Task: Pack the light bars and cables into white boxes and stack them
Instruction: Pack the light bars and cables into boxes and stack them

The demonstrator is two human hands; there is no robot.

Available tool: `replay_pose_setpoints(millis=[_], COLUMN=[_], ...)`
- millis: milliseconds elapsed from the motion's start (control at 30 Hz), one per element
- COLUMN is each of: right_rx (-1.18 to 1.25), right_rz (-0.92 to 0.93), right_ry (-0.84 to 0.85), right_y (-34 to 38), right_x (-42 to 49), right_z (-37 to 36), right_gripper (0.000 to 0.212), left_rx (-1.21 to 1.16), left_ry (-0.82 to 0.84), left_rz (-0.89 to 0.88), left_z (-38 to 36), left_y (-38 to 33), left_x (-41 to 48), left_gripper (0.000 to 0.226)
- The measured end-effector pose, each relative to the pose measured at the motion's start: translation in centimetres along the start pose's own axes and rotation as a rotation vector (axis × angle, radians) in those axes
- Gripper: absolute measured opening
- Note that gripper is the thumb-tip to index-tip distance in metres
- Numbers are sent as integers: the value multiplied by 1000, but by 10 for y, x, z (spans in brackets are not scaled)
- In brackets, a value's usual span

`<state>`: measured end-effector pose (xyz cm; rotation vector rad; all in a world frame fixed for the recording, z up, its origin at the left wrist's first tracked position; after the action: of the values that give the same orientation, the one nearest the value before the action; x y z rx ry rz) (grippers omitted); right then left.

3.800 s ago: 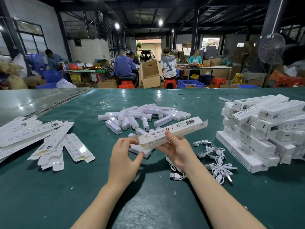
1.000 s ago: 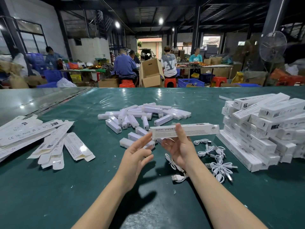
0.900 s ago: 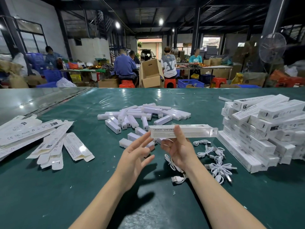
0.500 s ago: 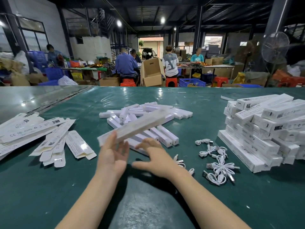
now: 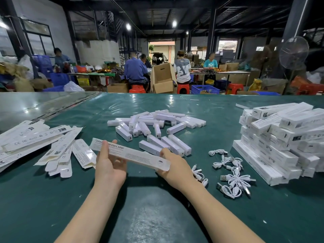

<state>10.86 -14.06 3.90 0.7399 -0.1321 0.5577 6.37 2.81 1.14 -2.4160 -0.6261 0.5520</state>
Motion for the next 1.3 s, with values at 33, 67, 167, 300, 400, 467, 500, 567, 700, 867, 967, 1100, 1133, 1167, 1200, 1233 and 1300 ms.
replay_pose_setpoints(millis=[33, 67, 167, 300, 400, 467, 500, 567, 700, 867, 967, 1100, 1133, 1167, 1200, 1233, 1300], right_rx=[23, 39, 37, -200, -143, -149, -187, -201, -141, 243, 515, 679, 744, 823, 900, 961, 1048], right_rz=[-7, -13, 7, 68, -25, -34, -27, -31, -69, -95, -135, -156, -162, -171, -179, -186, -199], right_ry=[3, 5, 27, 145, 155, 145, 139, 119, 73, -215, -487, -471, -445, -428, -422, -422, -412], right_y=[-1, -1, 3, 3, -6, -6, -5, -6, -11, -14, -30, -36, -37, -38, -40, -42, -45], right_x=[-1, -1, 1, 1, -1, 0, 2, 4, 5, 4, -6, -6, -4, -4, -4, -4, -3], right_z=[1, 1, -1, -16, -18, -19, -18, -17, -14, 19, 48, 44, 41, 38, 37, 37, 37], right_gripper=[21, 21, 16, 55, 60, 50, 48, 48, 46, 27, 22, 34, 35, 34, 33, 28, 20], left_rx=[25, 61, 424, 718, 690, 645, 611, 509, 275, 139, 43, 8, 13, 1, -20, -33, -25], left_ry=[38, 91, 293, 472, 460, 427, 406, 372, 325, 311, 212, 88, 95, 113, 139, 170, 226], left_rz=[-21, -41, -109, -73, -25, -2, 9, 53, 176, 240, 204, 149, 153, 164, 176, 185, 198], left_z=[-4, -10, -34, -44, -41, -36, -34, -31, -29, -29, -23, -11, -12, -13, -15, -17, -20], left_y=[-3, -5, 6, 47, 51, 48, 47, 46, 45, 44, 36, 26, 25, 26, 26, 25, 26], left_x=[0, -2, -15, -32, -29, -24, -22, -21, -19, -20, -18, -11, -10, -9, -8, -8, -8], left_gripper=[8, 8, 16, 15, 11, 10, 8, 6, 11, 16, 18, 15, 13, 14, 19, 25, 33])
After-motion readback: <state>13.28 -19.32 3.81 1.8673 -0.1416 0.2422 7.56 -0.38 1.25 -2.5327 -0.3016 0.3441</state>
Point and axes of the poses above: each hand's wrist, its own x-axis towards the middle knuckle, its own z-axis out of the back of the hand, y = z × x, the point moved 10 cm from there along x, towards the middle knuckle, and after that the axes turned 8 degrees about x, right-handed, at the moved point
